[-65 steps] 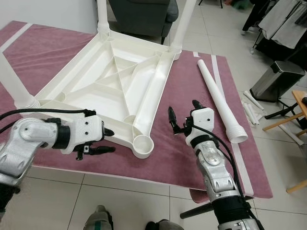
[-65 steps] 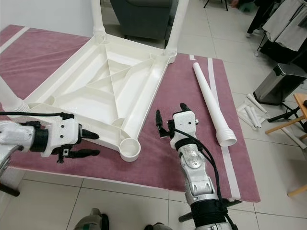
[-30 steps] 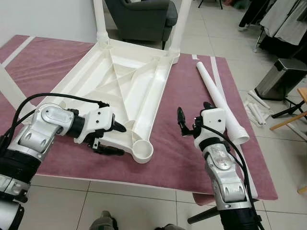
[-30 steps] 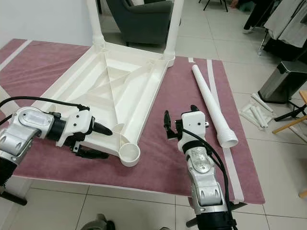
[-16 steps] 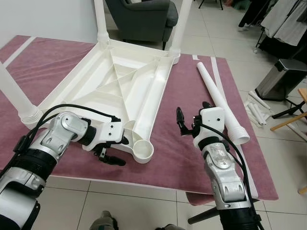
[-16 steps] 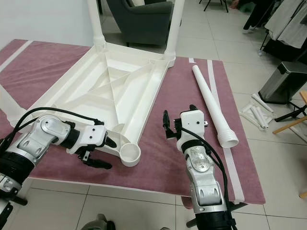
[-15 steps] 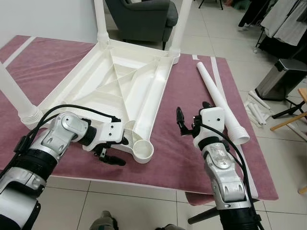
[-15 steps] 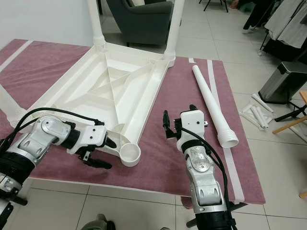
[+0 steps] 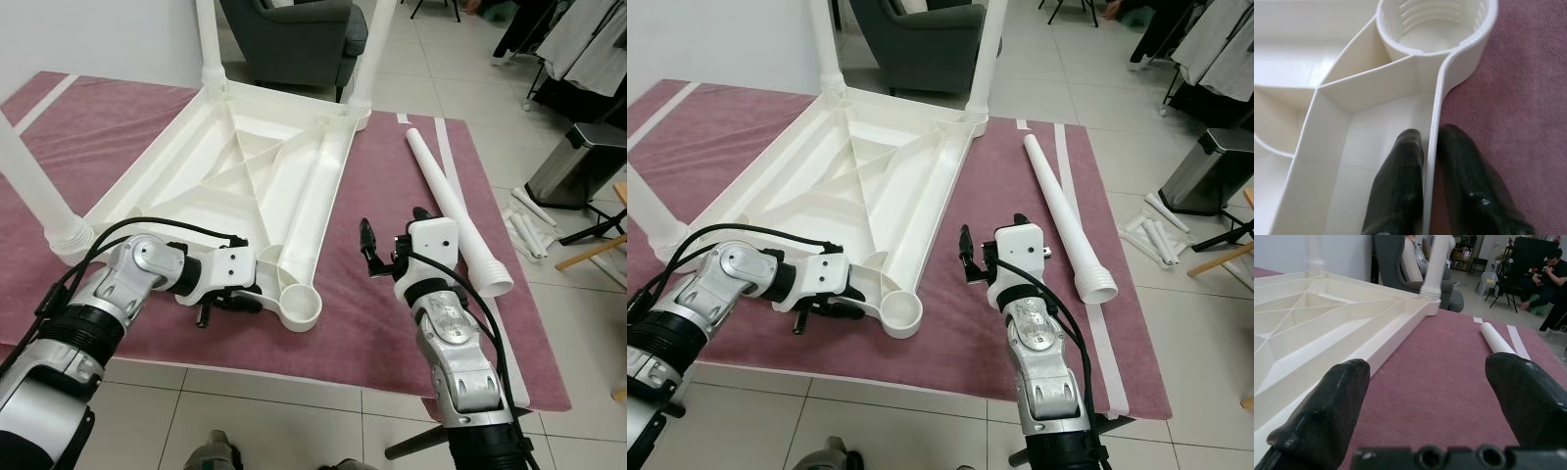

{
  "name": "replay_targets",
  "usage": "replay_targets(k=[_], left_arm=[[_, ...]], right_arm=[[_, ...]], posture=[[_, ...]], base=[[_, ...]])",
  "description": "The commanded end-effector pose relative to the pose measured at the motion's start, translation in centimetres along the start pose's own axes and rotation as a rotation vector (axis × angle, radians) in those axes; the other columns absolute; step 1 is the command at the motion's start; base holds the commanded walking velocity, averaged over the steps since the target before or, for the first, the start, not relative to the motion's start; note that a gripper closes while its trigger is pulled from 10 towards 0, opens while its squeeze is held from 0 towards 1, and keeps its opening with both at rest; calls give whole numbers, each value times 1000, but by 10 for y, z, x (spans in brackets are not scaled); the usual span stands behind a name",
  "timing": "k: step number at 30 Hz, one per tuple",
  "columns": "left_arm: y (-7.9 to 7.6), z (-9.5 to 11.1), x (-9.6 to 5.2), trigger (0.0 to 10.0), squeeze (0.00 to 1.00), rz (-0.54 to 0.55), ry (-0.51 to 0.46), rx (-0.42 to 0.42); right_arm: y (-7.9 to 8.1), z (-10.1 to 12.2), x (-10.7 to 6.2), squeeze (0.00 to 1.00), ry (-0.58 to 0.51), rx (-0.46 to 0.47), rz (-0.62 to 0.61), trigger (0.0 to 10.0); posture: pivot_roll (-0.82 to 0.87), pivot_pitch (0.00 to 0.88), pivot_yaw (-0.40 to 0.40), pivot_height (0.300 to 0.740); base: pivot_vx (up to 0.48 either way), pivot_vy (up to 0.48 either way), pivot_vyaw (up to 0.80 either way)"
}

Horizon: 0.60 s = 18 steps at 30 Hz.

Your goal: Building children table

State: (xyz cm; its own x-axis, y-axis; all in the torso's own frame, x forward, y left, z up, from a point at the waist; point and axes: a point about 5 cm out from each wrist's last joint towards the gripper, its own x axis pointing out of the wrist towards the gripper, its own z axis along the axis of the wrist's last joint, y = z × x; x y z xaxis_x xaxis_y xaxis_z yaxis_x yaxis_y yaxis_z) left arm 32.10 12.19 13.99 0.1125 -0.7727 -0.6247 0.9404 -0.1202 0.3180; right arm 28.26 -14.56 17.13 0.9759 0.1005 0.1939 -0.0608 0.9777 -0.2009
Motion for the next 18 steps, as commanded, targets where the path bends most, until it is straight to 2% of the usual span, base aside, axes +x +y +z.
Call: replay_targets(k=[1, 9, 10, 11, 14, 15, 18], left_arm=[[10, -1, -12, 0, 0, 95, -24, -41], [19, 11, -5, 0, 0, 145, -77, -38], [22, 16, -2, 8196, 0, 155, -91, -13], [23, 22, 2, 10000, 0, 157, -107, 7], [24, 30, 7, 10000, 0, 160, -136, 20], [23, 38, 14, 10000, 0, 159, -163, 35], [13, 49, 25, 10000, 27, 118, -190, 79]], right_arm=[[-1, 1, 0, 0, 5, 0, -4, 10000], [-1, 1, 1, 0, 3, -1, -3, 10000], [-1, 1, 1, 0, 3, -2, -3, 10000], [-1, 1, 1, 0, 3, -3, -2, 10000], [-1, 1, 1, 0, 3, -5, -2, 10000], [-1, 1, 1, 0, 2, -7, -2, 10000], [-3, 4, 3, 0, -6, -15, -6, 10000]], posture=[[91, 17, 3, 740], [90, 10, 3, 740], [91, 8, 3, 740], [90, 7, 3, 740], [87, 4, 7, 740], [84, 2, 8, 740], [75, 1, 11, 740]], base=[[0, 0, 0], [0, 0, 0], [0, 0, 0], [0, 0, 0], [0, 0, 0], [0, 0, 0], [0, 0, 0]])
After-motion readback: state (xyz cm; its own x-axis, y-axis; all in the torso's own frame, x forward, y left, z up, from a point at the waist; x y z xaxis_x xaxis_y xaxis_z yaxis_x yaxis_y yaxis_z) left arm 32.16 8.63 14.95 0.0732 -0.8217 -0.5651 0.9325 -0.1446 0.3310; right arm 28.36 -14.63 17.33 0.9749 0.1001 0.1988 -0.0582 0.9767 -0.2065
